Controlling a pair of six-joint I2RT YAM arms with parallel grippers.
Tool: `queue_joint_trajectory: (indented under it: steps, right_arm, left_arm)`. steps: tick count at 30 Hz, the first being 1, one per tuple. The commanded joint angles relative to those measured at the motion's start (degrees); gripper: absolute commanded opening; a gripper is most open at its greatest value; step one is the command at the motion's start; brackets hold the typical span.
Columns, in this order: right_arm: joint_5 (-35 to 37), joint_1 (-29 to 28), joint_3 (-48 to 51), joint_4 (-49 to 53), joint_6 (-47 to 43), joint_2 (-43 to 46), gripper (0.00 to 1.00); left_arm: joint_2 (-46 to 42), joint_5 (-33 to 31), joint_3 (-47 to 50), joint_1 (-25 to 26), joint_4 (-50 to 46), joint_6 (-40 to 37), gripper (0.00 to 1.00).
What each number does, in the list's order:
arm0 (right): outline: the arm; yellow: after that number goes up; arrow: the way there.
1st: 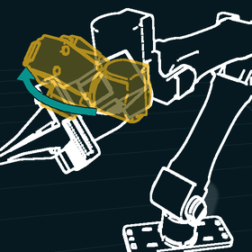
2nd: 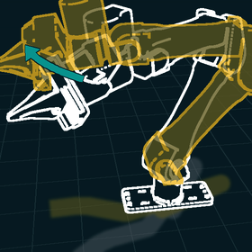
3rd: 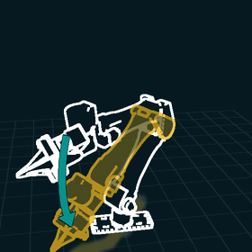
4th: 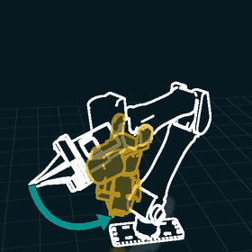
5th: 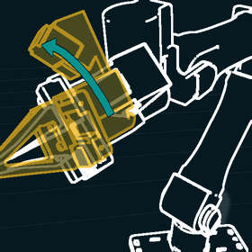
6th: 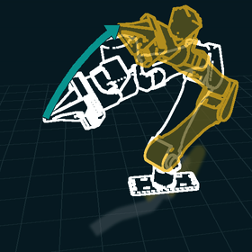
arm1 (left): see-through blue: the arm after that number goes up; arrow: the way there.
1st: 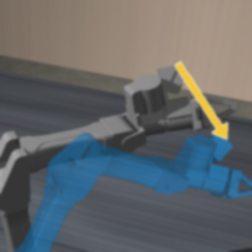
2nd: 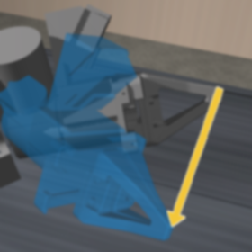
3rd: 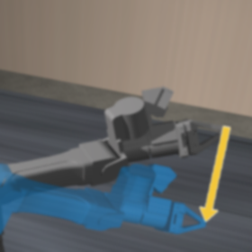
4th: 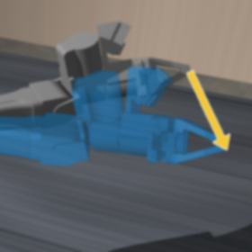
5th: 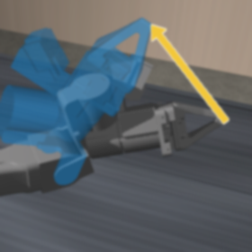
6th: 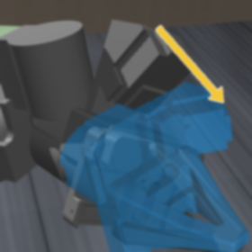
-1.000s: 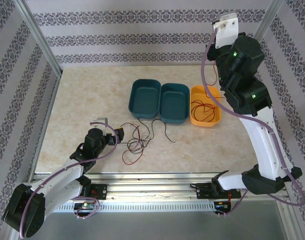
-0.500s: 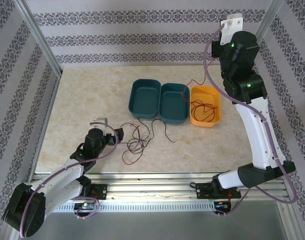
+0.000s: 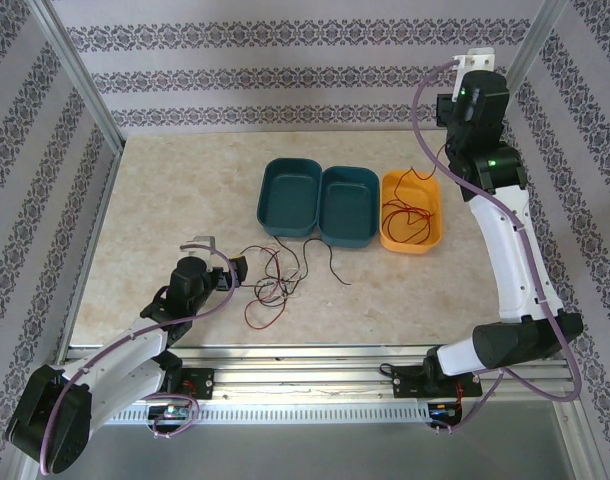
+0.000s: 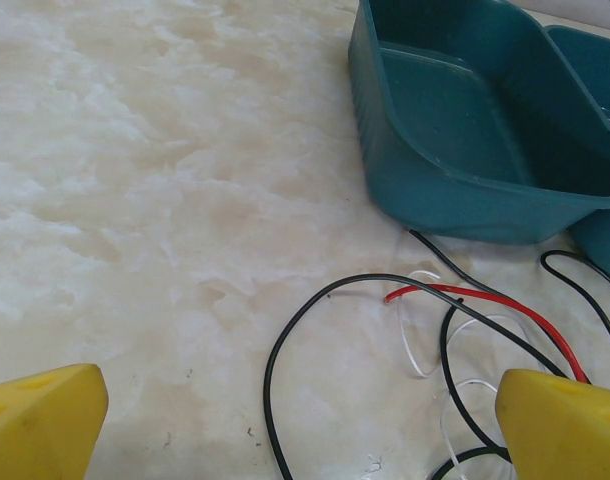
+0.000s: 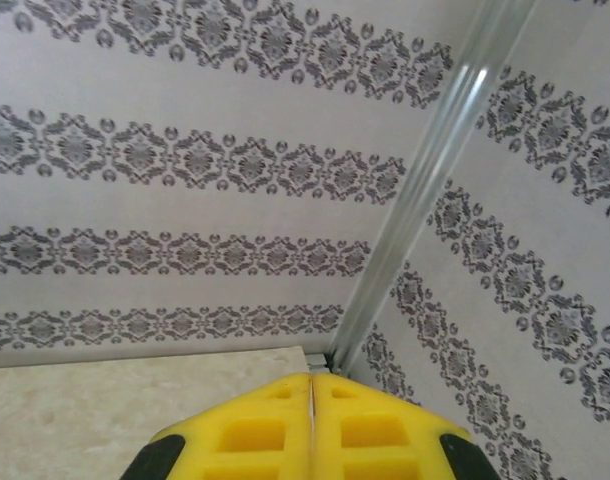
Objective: Untangle the cables
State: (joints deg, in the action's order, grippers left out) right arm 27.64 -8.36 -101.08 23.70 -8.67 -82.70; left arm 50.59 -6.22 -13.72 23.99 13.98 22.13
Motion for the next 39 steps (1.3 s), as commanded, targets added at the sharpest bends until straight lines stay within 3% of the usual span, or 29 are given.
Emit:
queue_joint_trajectory:
  steps: [1, 16, 39]
  right_arm:
    - [2.69, 0.92, 1.21, -1.02, 0.77, -1.93, 0.02]
    - [11.65, 2.01, -1.77, 1.77, -6.55, -16.76, 0.00]
    - [2.34, 3.60, 18.19, 11.55, 6.67, -7.07, 0.00]
  left_arm:
    - [0.22, 0.42, 0.45, 0.06, 0.02, -0.61, 0.99]
    - [-0.32, 1.30, 1.15, 0.05, 0.09, -0.31, 0.99]
    - [0.16, 2.17, 1.24, 0.03, 0.70, -1.15, 0.99]
